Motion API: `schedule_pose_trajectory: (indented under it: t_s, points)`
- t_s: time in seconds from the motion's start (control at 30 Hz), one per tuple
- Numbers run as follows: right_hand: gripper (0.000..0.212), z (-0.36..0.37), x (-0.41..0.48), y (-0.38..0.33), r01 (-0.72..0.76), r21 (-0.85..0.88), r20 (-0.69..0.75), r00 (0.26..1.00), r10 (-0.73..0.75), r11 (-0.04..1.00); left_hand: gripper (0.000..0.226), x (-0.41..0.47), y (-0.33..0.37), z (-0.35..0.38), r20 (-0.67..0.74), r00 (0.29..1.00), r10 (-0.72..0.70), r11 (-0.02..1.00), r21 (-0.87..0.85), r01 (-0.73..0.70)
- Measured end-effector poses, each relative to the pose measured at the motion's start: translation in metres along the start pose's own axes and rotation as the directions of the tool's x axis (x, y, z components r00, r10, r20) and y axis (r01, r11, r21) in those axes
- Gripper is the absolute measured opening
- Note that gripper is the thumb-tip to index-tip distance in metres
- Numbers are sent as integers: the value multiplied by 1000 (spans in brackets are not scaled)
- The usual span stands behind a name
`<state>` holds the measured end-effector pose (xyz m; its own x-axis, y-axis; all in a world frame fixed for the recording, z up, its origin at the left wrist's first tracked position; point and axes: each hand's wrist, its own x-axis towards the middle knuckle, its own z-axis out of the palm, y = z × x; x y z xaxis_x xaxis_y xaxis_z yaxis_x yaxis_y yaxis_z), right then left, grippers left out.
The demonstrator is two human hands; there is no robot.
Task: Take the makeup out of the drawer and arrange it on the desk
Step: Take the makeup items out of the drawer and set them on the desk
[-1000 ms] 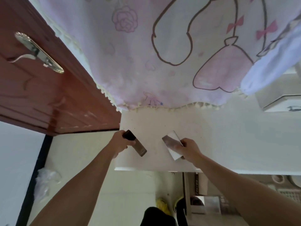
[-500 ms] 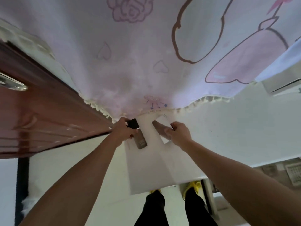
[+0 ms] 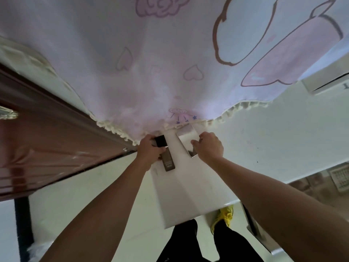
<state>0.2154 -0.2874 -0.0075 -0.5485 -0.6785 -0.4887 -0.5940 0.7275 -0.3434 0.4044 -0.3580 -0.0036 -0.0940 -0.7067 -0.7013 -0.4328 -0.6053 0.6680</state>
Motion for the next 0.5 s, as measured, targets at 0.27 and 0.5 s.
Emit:
schedule_pose_trajectory:
  t_s: [0.27,0.5]
  points:
    - [40,-40,-8,40,-47,105,-33,998,51,993,36,-36,15,19,-212,935,283,850,507,-142]
    - [28,-109,-37,159,-51,185,-111,991,73,981,19,-109,25,126,19,945,326,811,509,-290]
